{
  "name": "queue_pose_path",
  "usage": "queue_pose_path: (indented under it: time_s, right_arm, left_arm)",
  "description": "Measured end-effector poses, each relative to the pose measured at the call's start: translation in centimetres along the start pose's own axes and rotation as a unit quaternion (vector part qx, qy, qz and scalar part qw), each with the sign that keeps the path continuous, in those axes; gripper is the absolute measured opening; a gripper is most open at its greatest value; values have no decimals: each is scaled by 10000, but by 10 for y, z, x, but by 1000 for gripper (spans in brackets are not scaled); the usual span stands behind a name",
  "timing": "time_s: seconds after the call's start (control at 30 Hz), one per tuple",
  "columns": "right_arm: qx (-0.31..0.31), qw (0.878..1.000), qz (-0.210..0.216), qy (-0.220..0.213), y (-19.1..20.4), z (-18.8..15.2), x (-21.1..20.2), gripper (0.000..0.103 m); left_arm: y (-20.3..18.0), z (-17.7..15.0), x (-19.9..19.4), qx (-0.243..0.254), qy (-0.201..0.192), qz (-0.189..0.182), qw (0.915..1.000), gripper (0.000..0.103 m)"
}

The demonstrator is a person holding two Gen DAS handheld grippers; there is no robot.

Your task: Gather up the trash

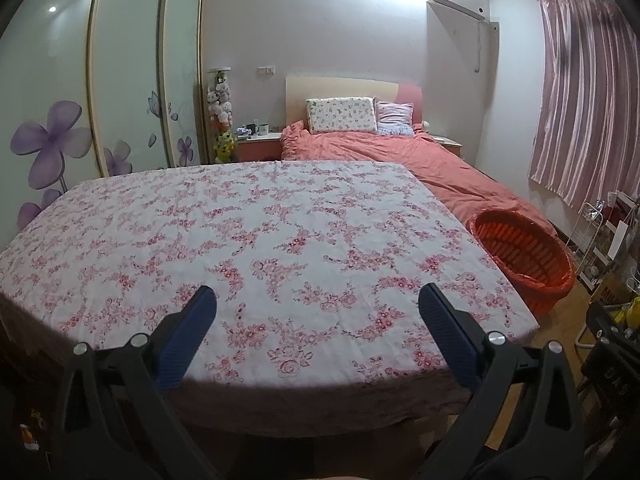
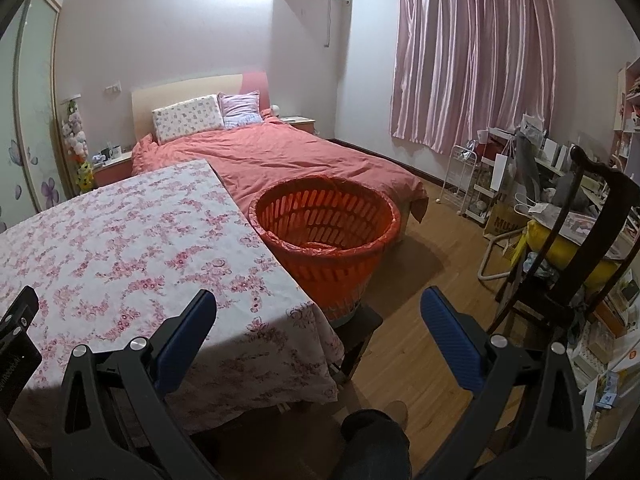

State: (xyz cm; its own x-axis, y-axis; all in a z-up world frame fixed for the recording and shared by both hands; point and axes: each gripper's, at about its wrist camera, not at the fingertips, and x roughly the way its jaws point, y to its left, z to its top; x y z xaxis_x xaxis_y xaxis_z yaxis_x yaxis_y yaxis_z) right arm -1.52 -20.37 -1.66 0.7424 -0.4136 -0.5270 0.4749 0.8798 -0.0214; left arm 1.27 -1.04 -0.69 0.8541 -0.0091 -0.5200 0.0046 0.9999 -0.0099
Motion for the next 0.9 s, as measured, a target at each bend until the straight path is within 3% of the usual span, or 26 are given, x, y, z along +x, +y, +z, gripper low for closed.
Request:
queue_pose_path:
  time_s: [0.9]
  right_arm:
    - [47,9998,103,-171,-5,6,-7,101]
  left_arm:
    - [-7,6,-13,24,-165,-195,9997,99]
